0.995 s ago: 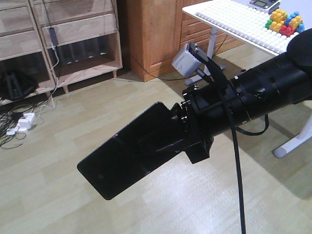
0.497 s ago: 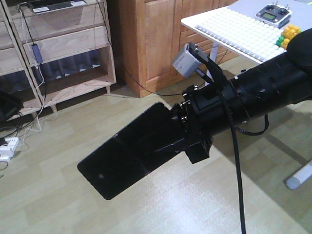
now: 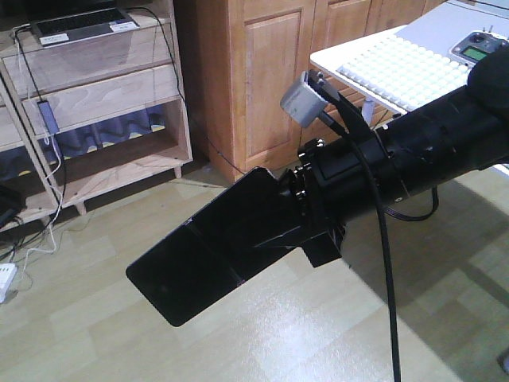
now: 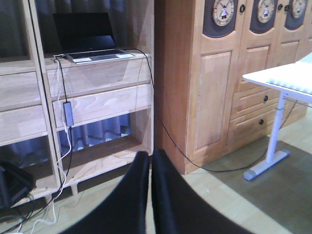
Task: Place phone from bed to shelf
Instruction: 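Hold the phone while the base drives to the wooden shelf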
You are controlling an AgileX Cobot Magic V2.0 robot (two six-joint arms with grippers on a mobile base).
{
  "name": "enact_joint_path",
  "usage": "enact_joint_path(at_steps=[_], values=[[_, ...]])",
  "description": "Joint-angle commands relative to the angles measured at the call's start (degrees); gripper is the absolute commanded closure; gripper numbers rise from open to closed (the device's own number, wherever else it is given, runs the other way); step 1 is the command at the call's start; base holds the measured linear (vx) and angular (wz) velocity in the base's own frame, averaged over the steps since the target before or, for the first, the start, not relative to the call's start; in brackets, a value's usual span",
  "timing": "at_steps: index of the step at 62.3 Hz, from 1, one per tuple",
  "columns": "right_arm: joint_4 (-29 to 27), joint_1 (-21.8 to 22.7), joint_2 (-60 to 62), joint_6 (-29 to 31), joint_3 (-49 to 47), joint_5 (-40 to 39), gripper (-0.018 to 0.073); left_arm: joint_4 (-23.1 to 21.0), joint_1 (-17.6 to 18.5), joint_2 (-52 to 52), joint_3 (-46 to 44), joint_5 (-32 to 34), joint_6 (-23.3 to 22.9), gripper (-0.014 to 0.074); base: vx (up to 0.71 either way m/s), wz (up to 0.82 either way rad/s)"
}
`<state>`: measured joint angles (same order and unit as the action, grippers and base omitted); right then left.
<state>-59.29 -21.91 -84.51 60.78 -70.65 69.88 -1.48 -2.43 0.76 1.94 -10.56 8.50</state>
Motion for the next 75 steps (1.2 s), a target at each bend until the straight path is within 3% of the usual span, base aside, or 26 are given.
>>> enact_joint_path(at_steps=[1,36,75], values=[[-4.5,0.0,2.3,0.6,-1.4,3.8,0.0561,-0.5,0.2,0.8,-1.2,4.1,-0.3,0.0595,0.44,0.02],[-4.5,0.0,2.3,0.5,-1.4,3.8,0.0561,-0.5,0.2,0.8,-1.2,4.1,-0.3,0.0595,0.43,0.06],[-4.5,0.0,2.3,0.5,-1.4,3.8,0.0561,-0.5,0.2,0.8,-1.2,4.1,-0.3,0.0595,0.41,0.28]])
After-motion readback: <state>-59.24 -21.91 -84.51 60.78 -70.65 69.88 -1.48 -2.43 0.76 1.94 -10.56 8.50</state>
